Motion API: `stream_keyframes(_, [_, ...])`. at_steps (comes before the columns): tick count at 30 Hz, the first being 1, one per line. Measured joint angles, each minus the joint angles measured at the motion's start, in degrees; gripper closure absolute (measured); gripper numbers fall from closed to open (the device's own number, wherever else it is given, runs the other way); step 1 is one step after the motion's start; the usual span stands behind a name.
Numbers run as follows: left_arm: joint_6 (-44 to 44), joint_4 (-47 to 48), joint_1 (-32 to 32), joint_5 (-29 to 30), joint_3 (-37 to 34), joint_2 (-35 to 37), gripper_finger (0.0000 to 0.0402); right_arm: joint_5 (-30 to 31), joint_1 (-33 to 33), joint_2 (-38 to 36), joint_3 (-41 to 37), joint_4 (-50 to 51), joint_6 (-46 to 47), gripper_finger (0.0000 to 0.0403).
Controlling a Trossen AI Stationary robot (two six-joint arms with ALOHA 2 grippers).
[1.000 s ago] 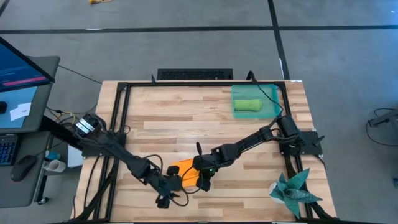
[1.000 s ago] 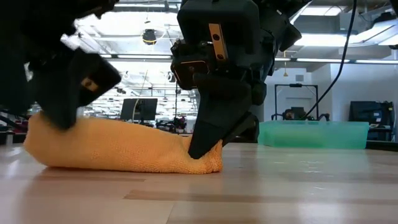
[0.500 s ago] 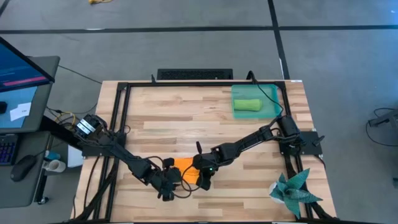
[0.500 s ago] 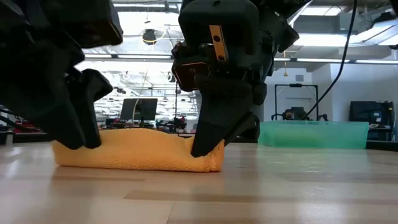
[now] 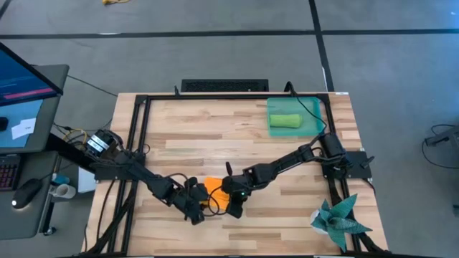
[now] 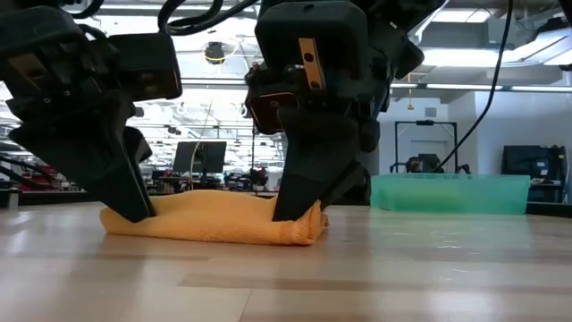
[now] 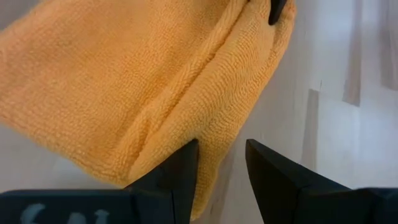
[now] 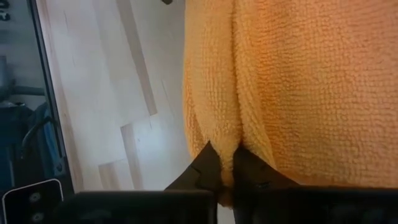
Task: Roll microfiber towels into tight, uniform cylinder then place into a basket
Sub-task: Roll the orange microfiber towel
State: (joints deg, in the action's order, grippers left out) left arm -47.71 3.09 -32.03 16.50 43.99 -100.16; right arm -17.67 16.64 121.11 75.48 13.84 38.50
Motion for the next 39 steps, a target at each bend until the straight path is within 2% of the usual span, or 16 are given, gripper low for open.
stream_keyframes(17, [-6.6, -0.2, 1.2, -2.4, 0.0, -0.1, 0.0267, -0.8, 0.2, 0.0, 0.0, -0.7, -1.1, 0.0241])
stream_keyframes(21, [-8.2, -0.3, 1.5, -2.5, 0.0, -0.1, 0.0267, -4.1, -0.3, 0.0, 0.0, -0.9, -1.1, 0.0218])
stream_keyframes(23, [-9.3, -0.8, 1.5, -2.5, 0.0, -0.2, 0.0267, -5.9, -0.6, -0.3, -0.1, -0.4, -0.7, 0.0213])
stream_keyframes(31, [-11.4, -0.9, 1.5, -1.2, 0.0, -0.3, 0.0267, -5.7, -1.0, -3.6, -0.5, 7.0, -2.6, 0.0222])
stream_keyframes(35, [-11.7, -1.0, 1.6, -0.8, 0.0, -0.3, 0.0267, -1.9, -0.6, -6.4, -0.4, 13.4, -4.2, 0.023])
stream_keyframes(39, [-11.7, -1.2, 1.6, -0.6, -0.1, -0.3, 0.0267, 6.2, 1.2, -9.9, -0.4, 18.2, -5.8, 0.0234])
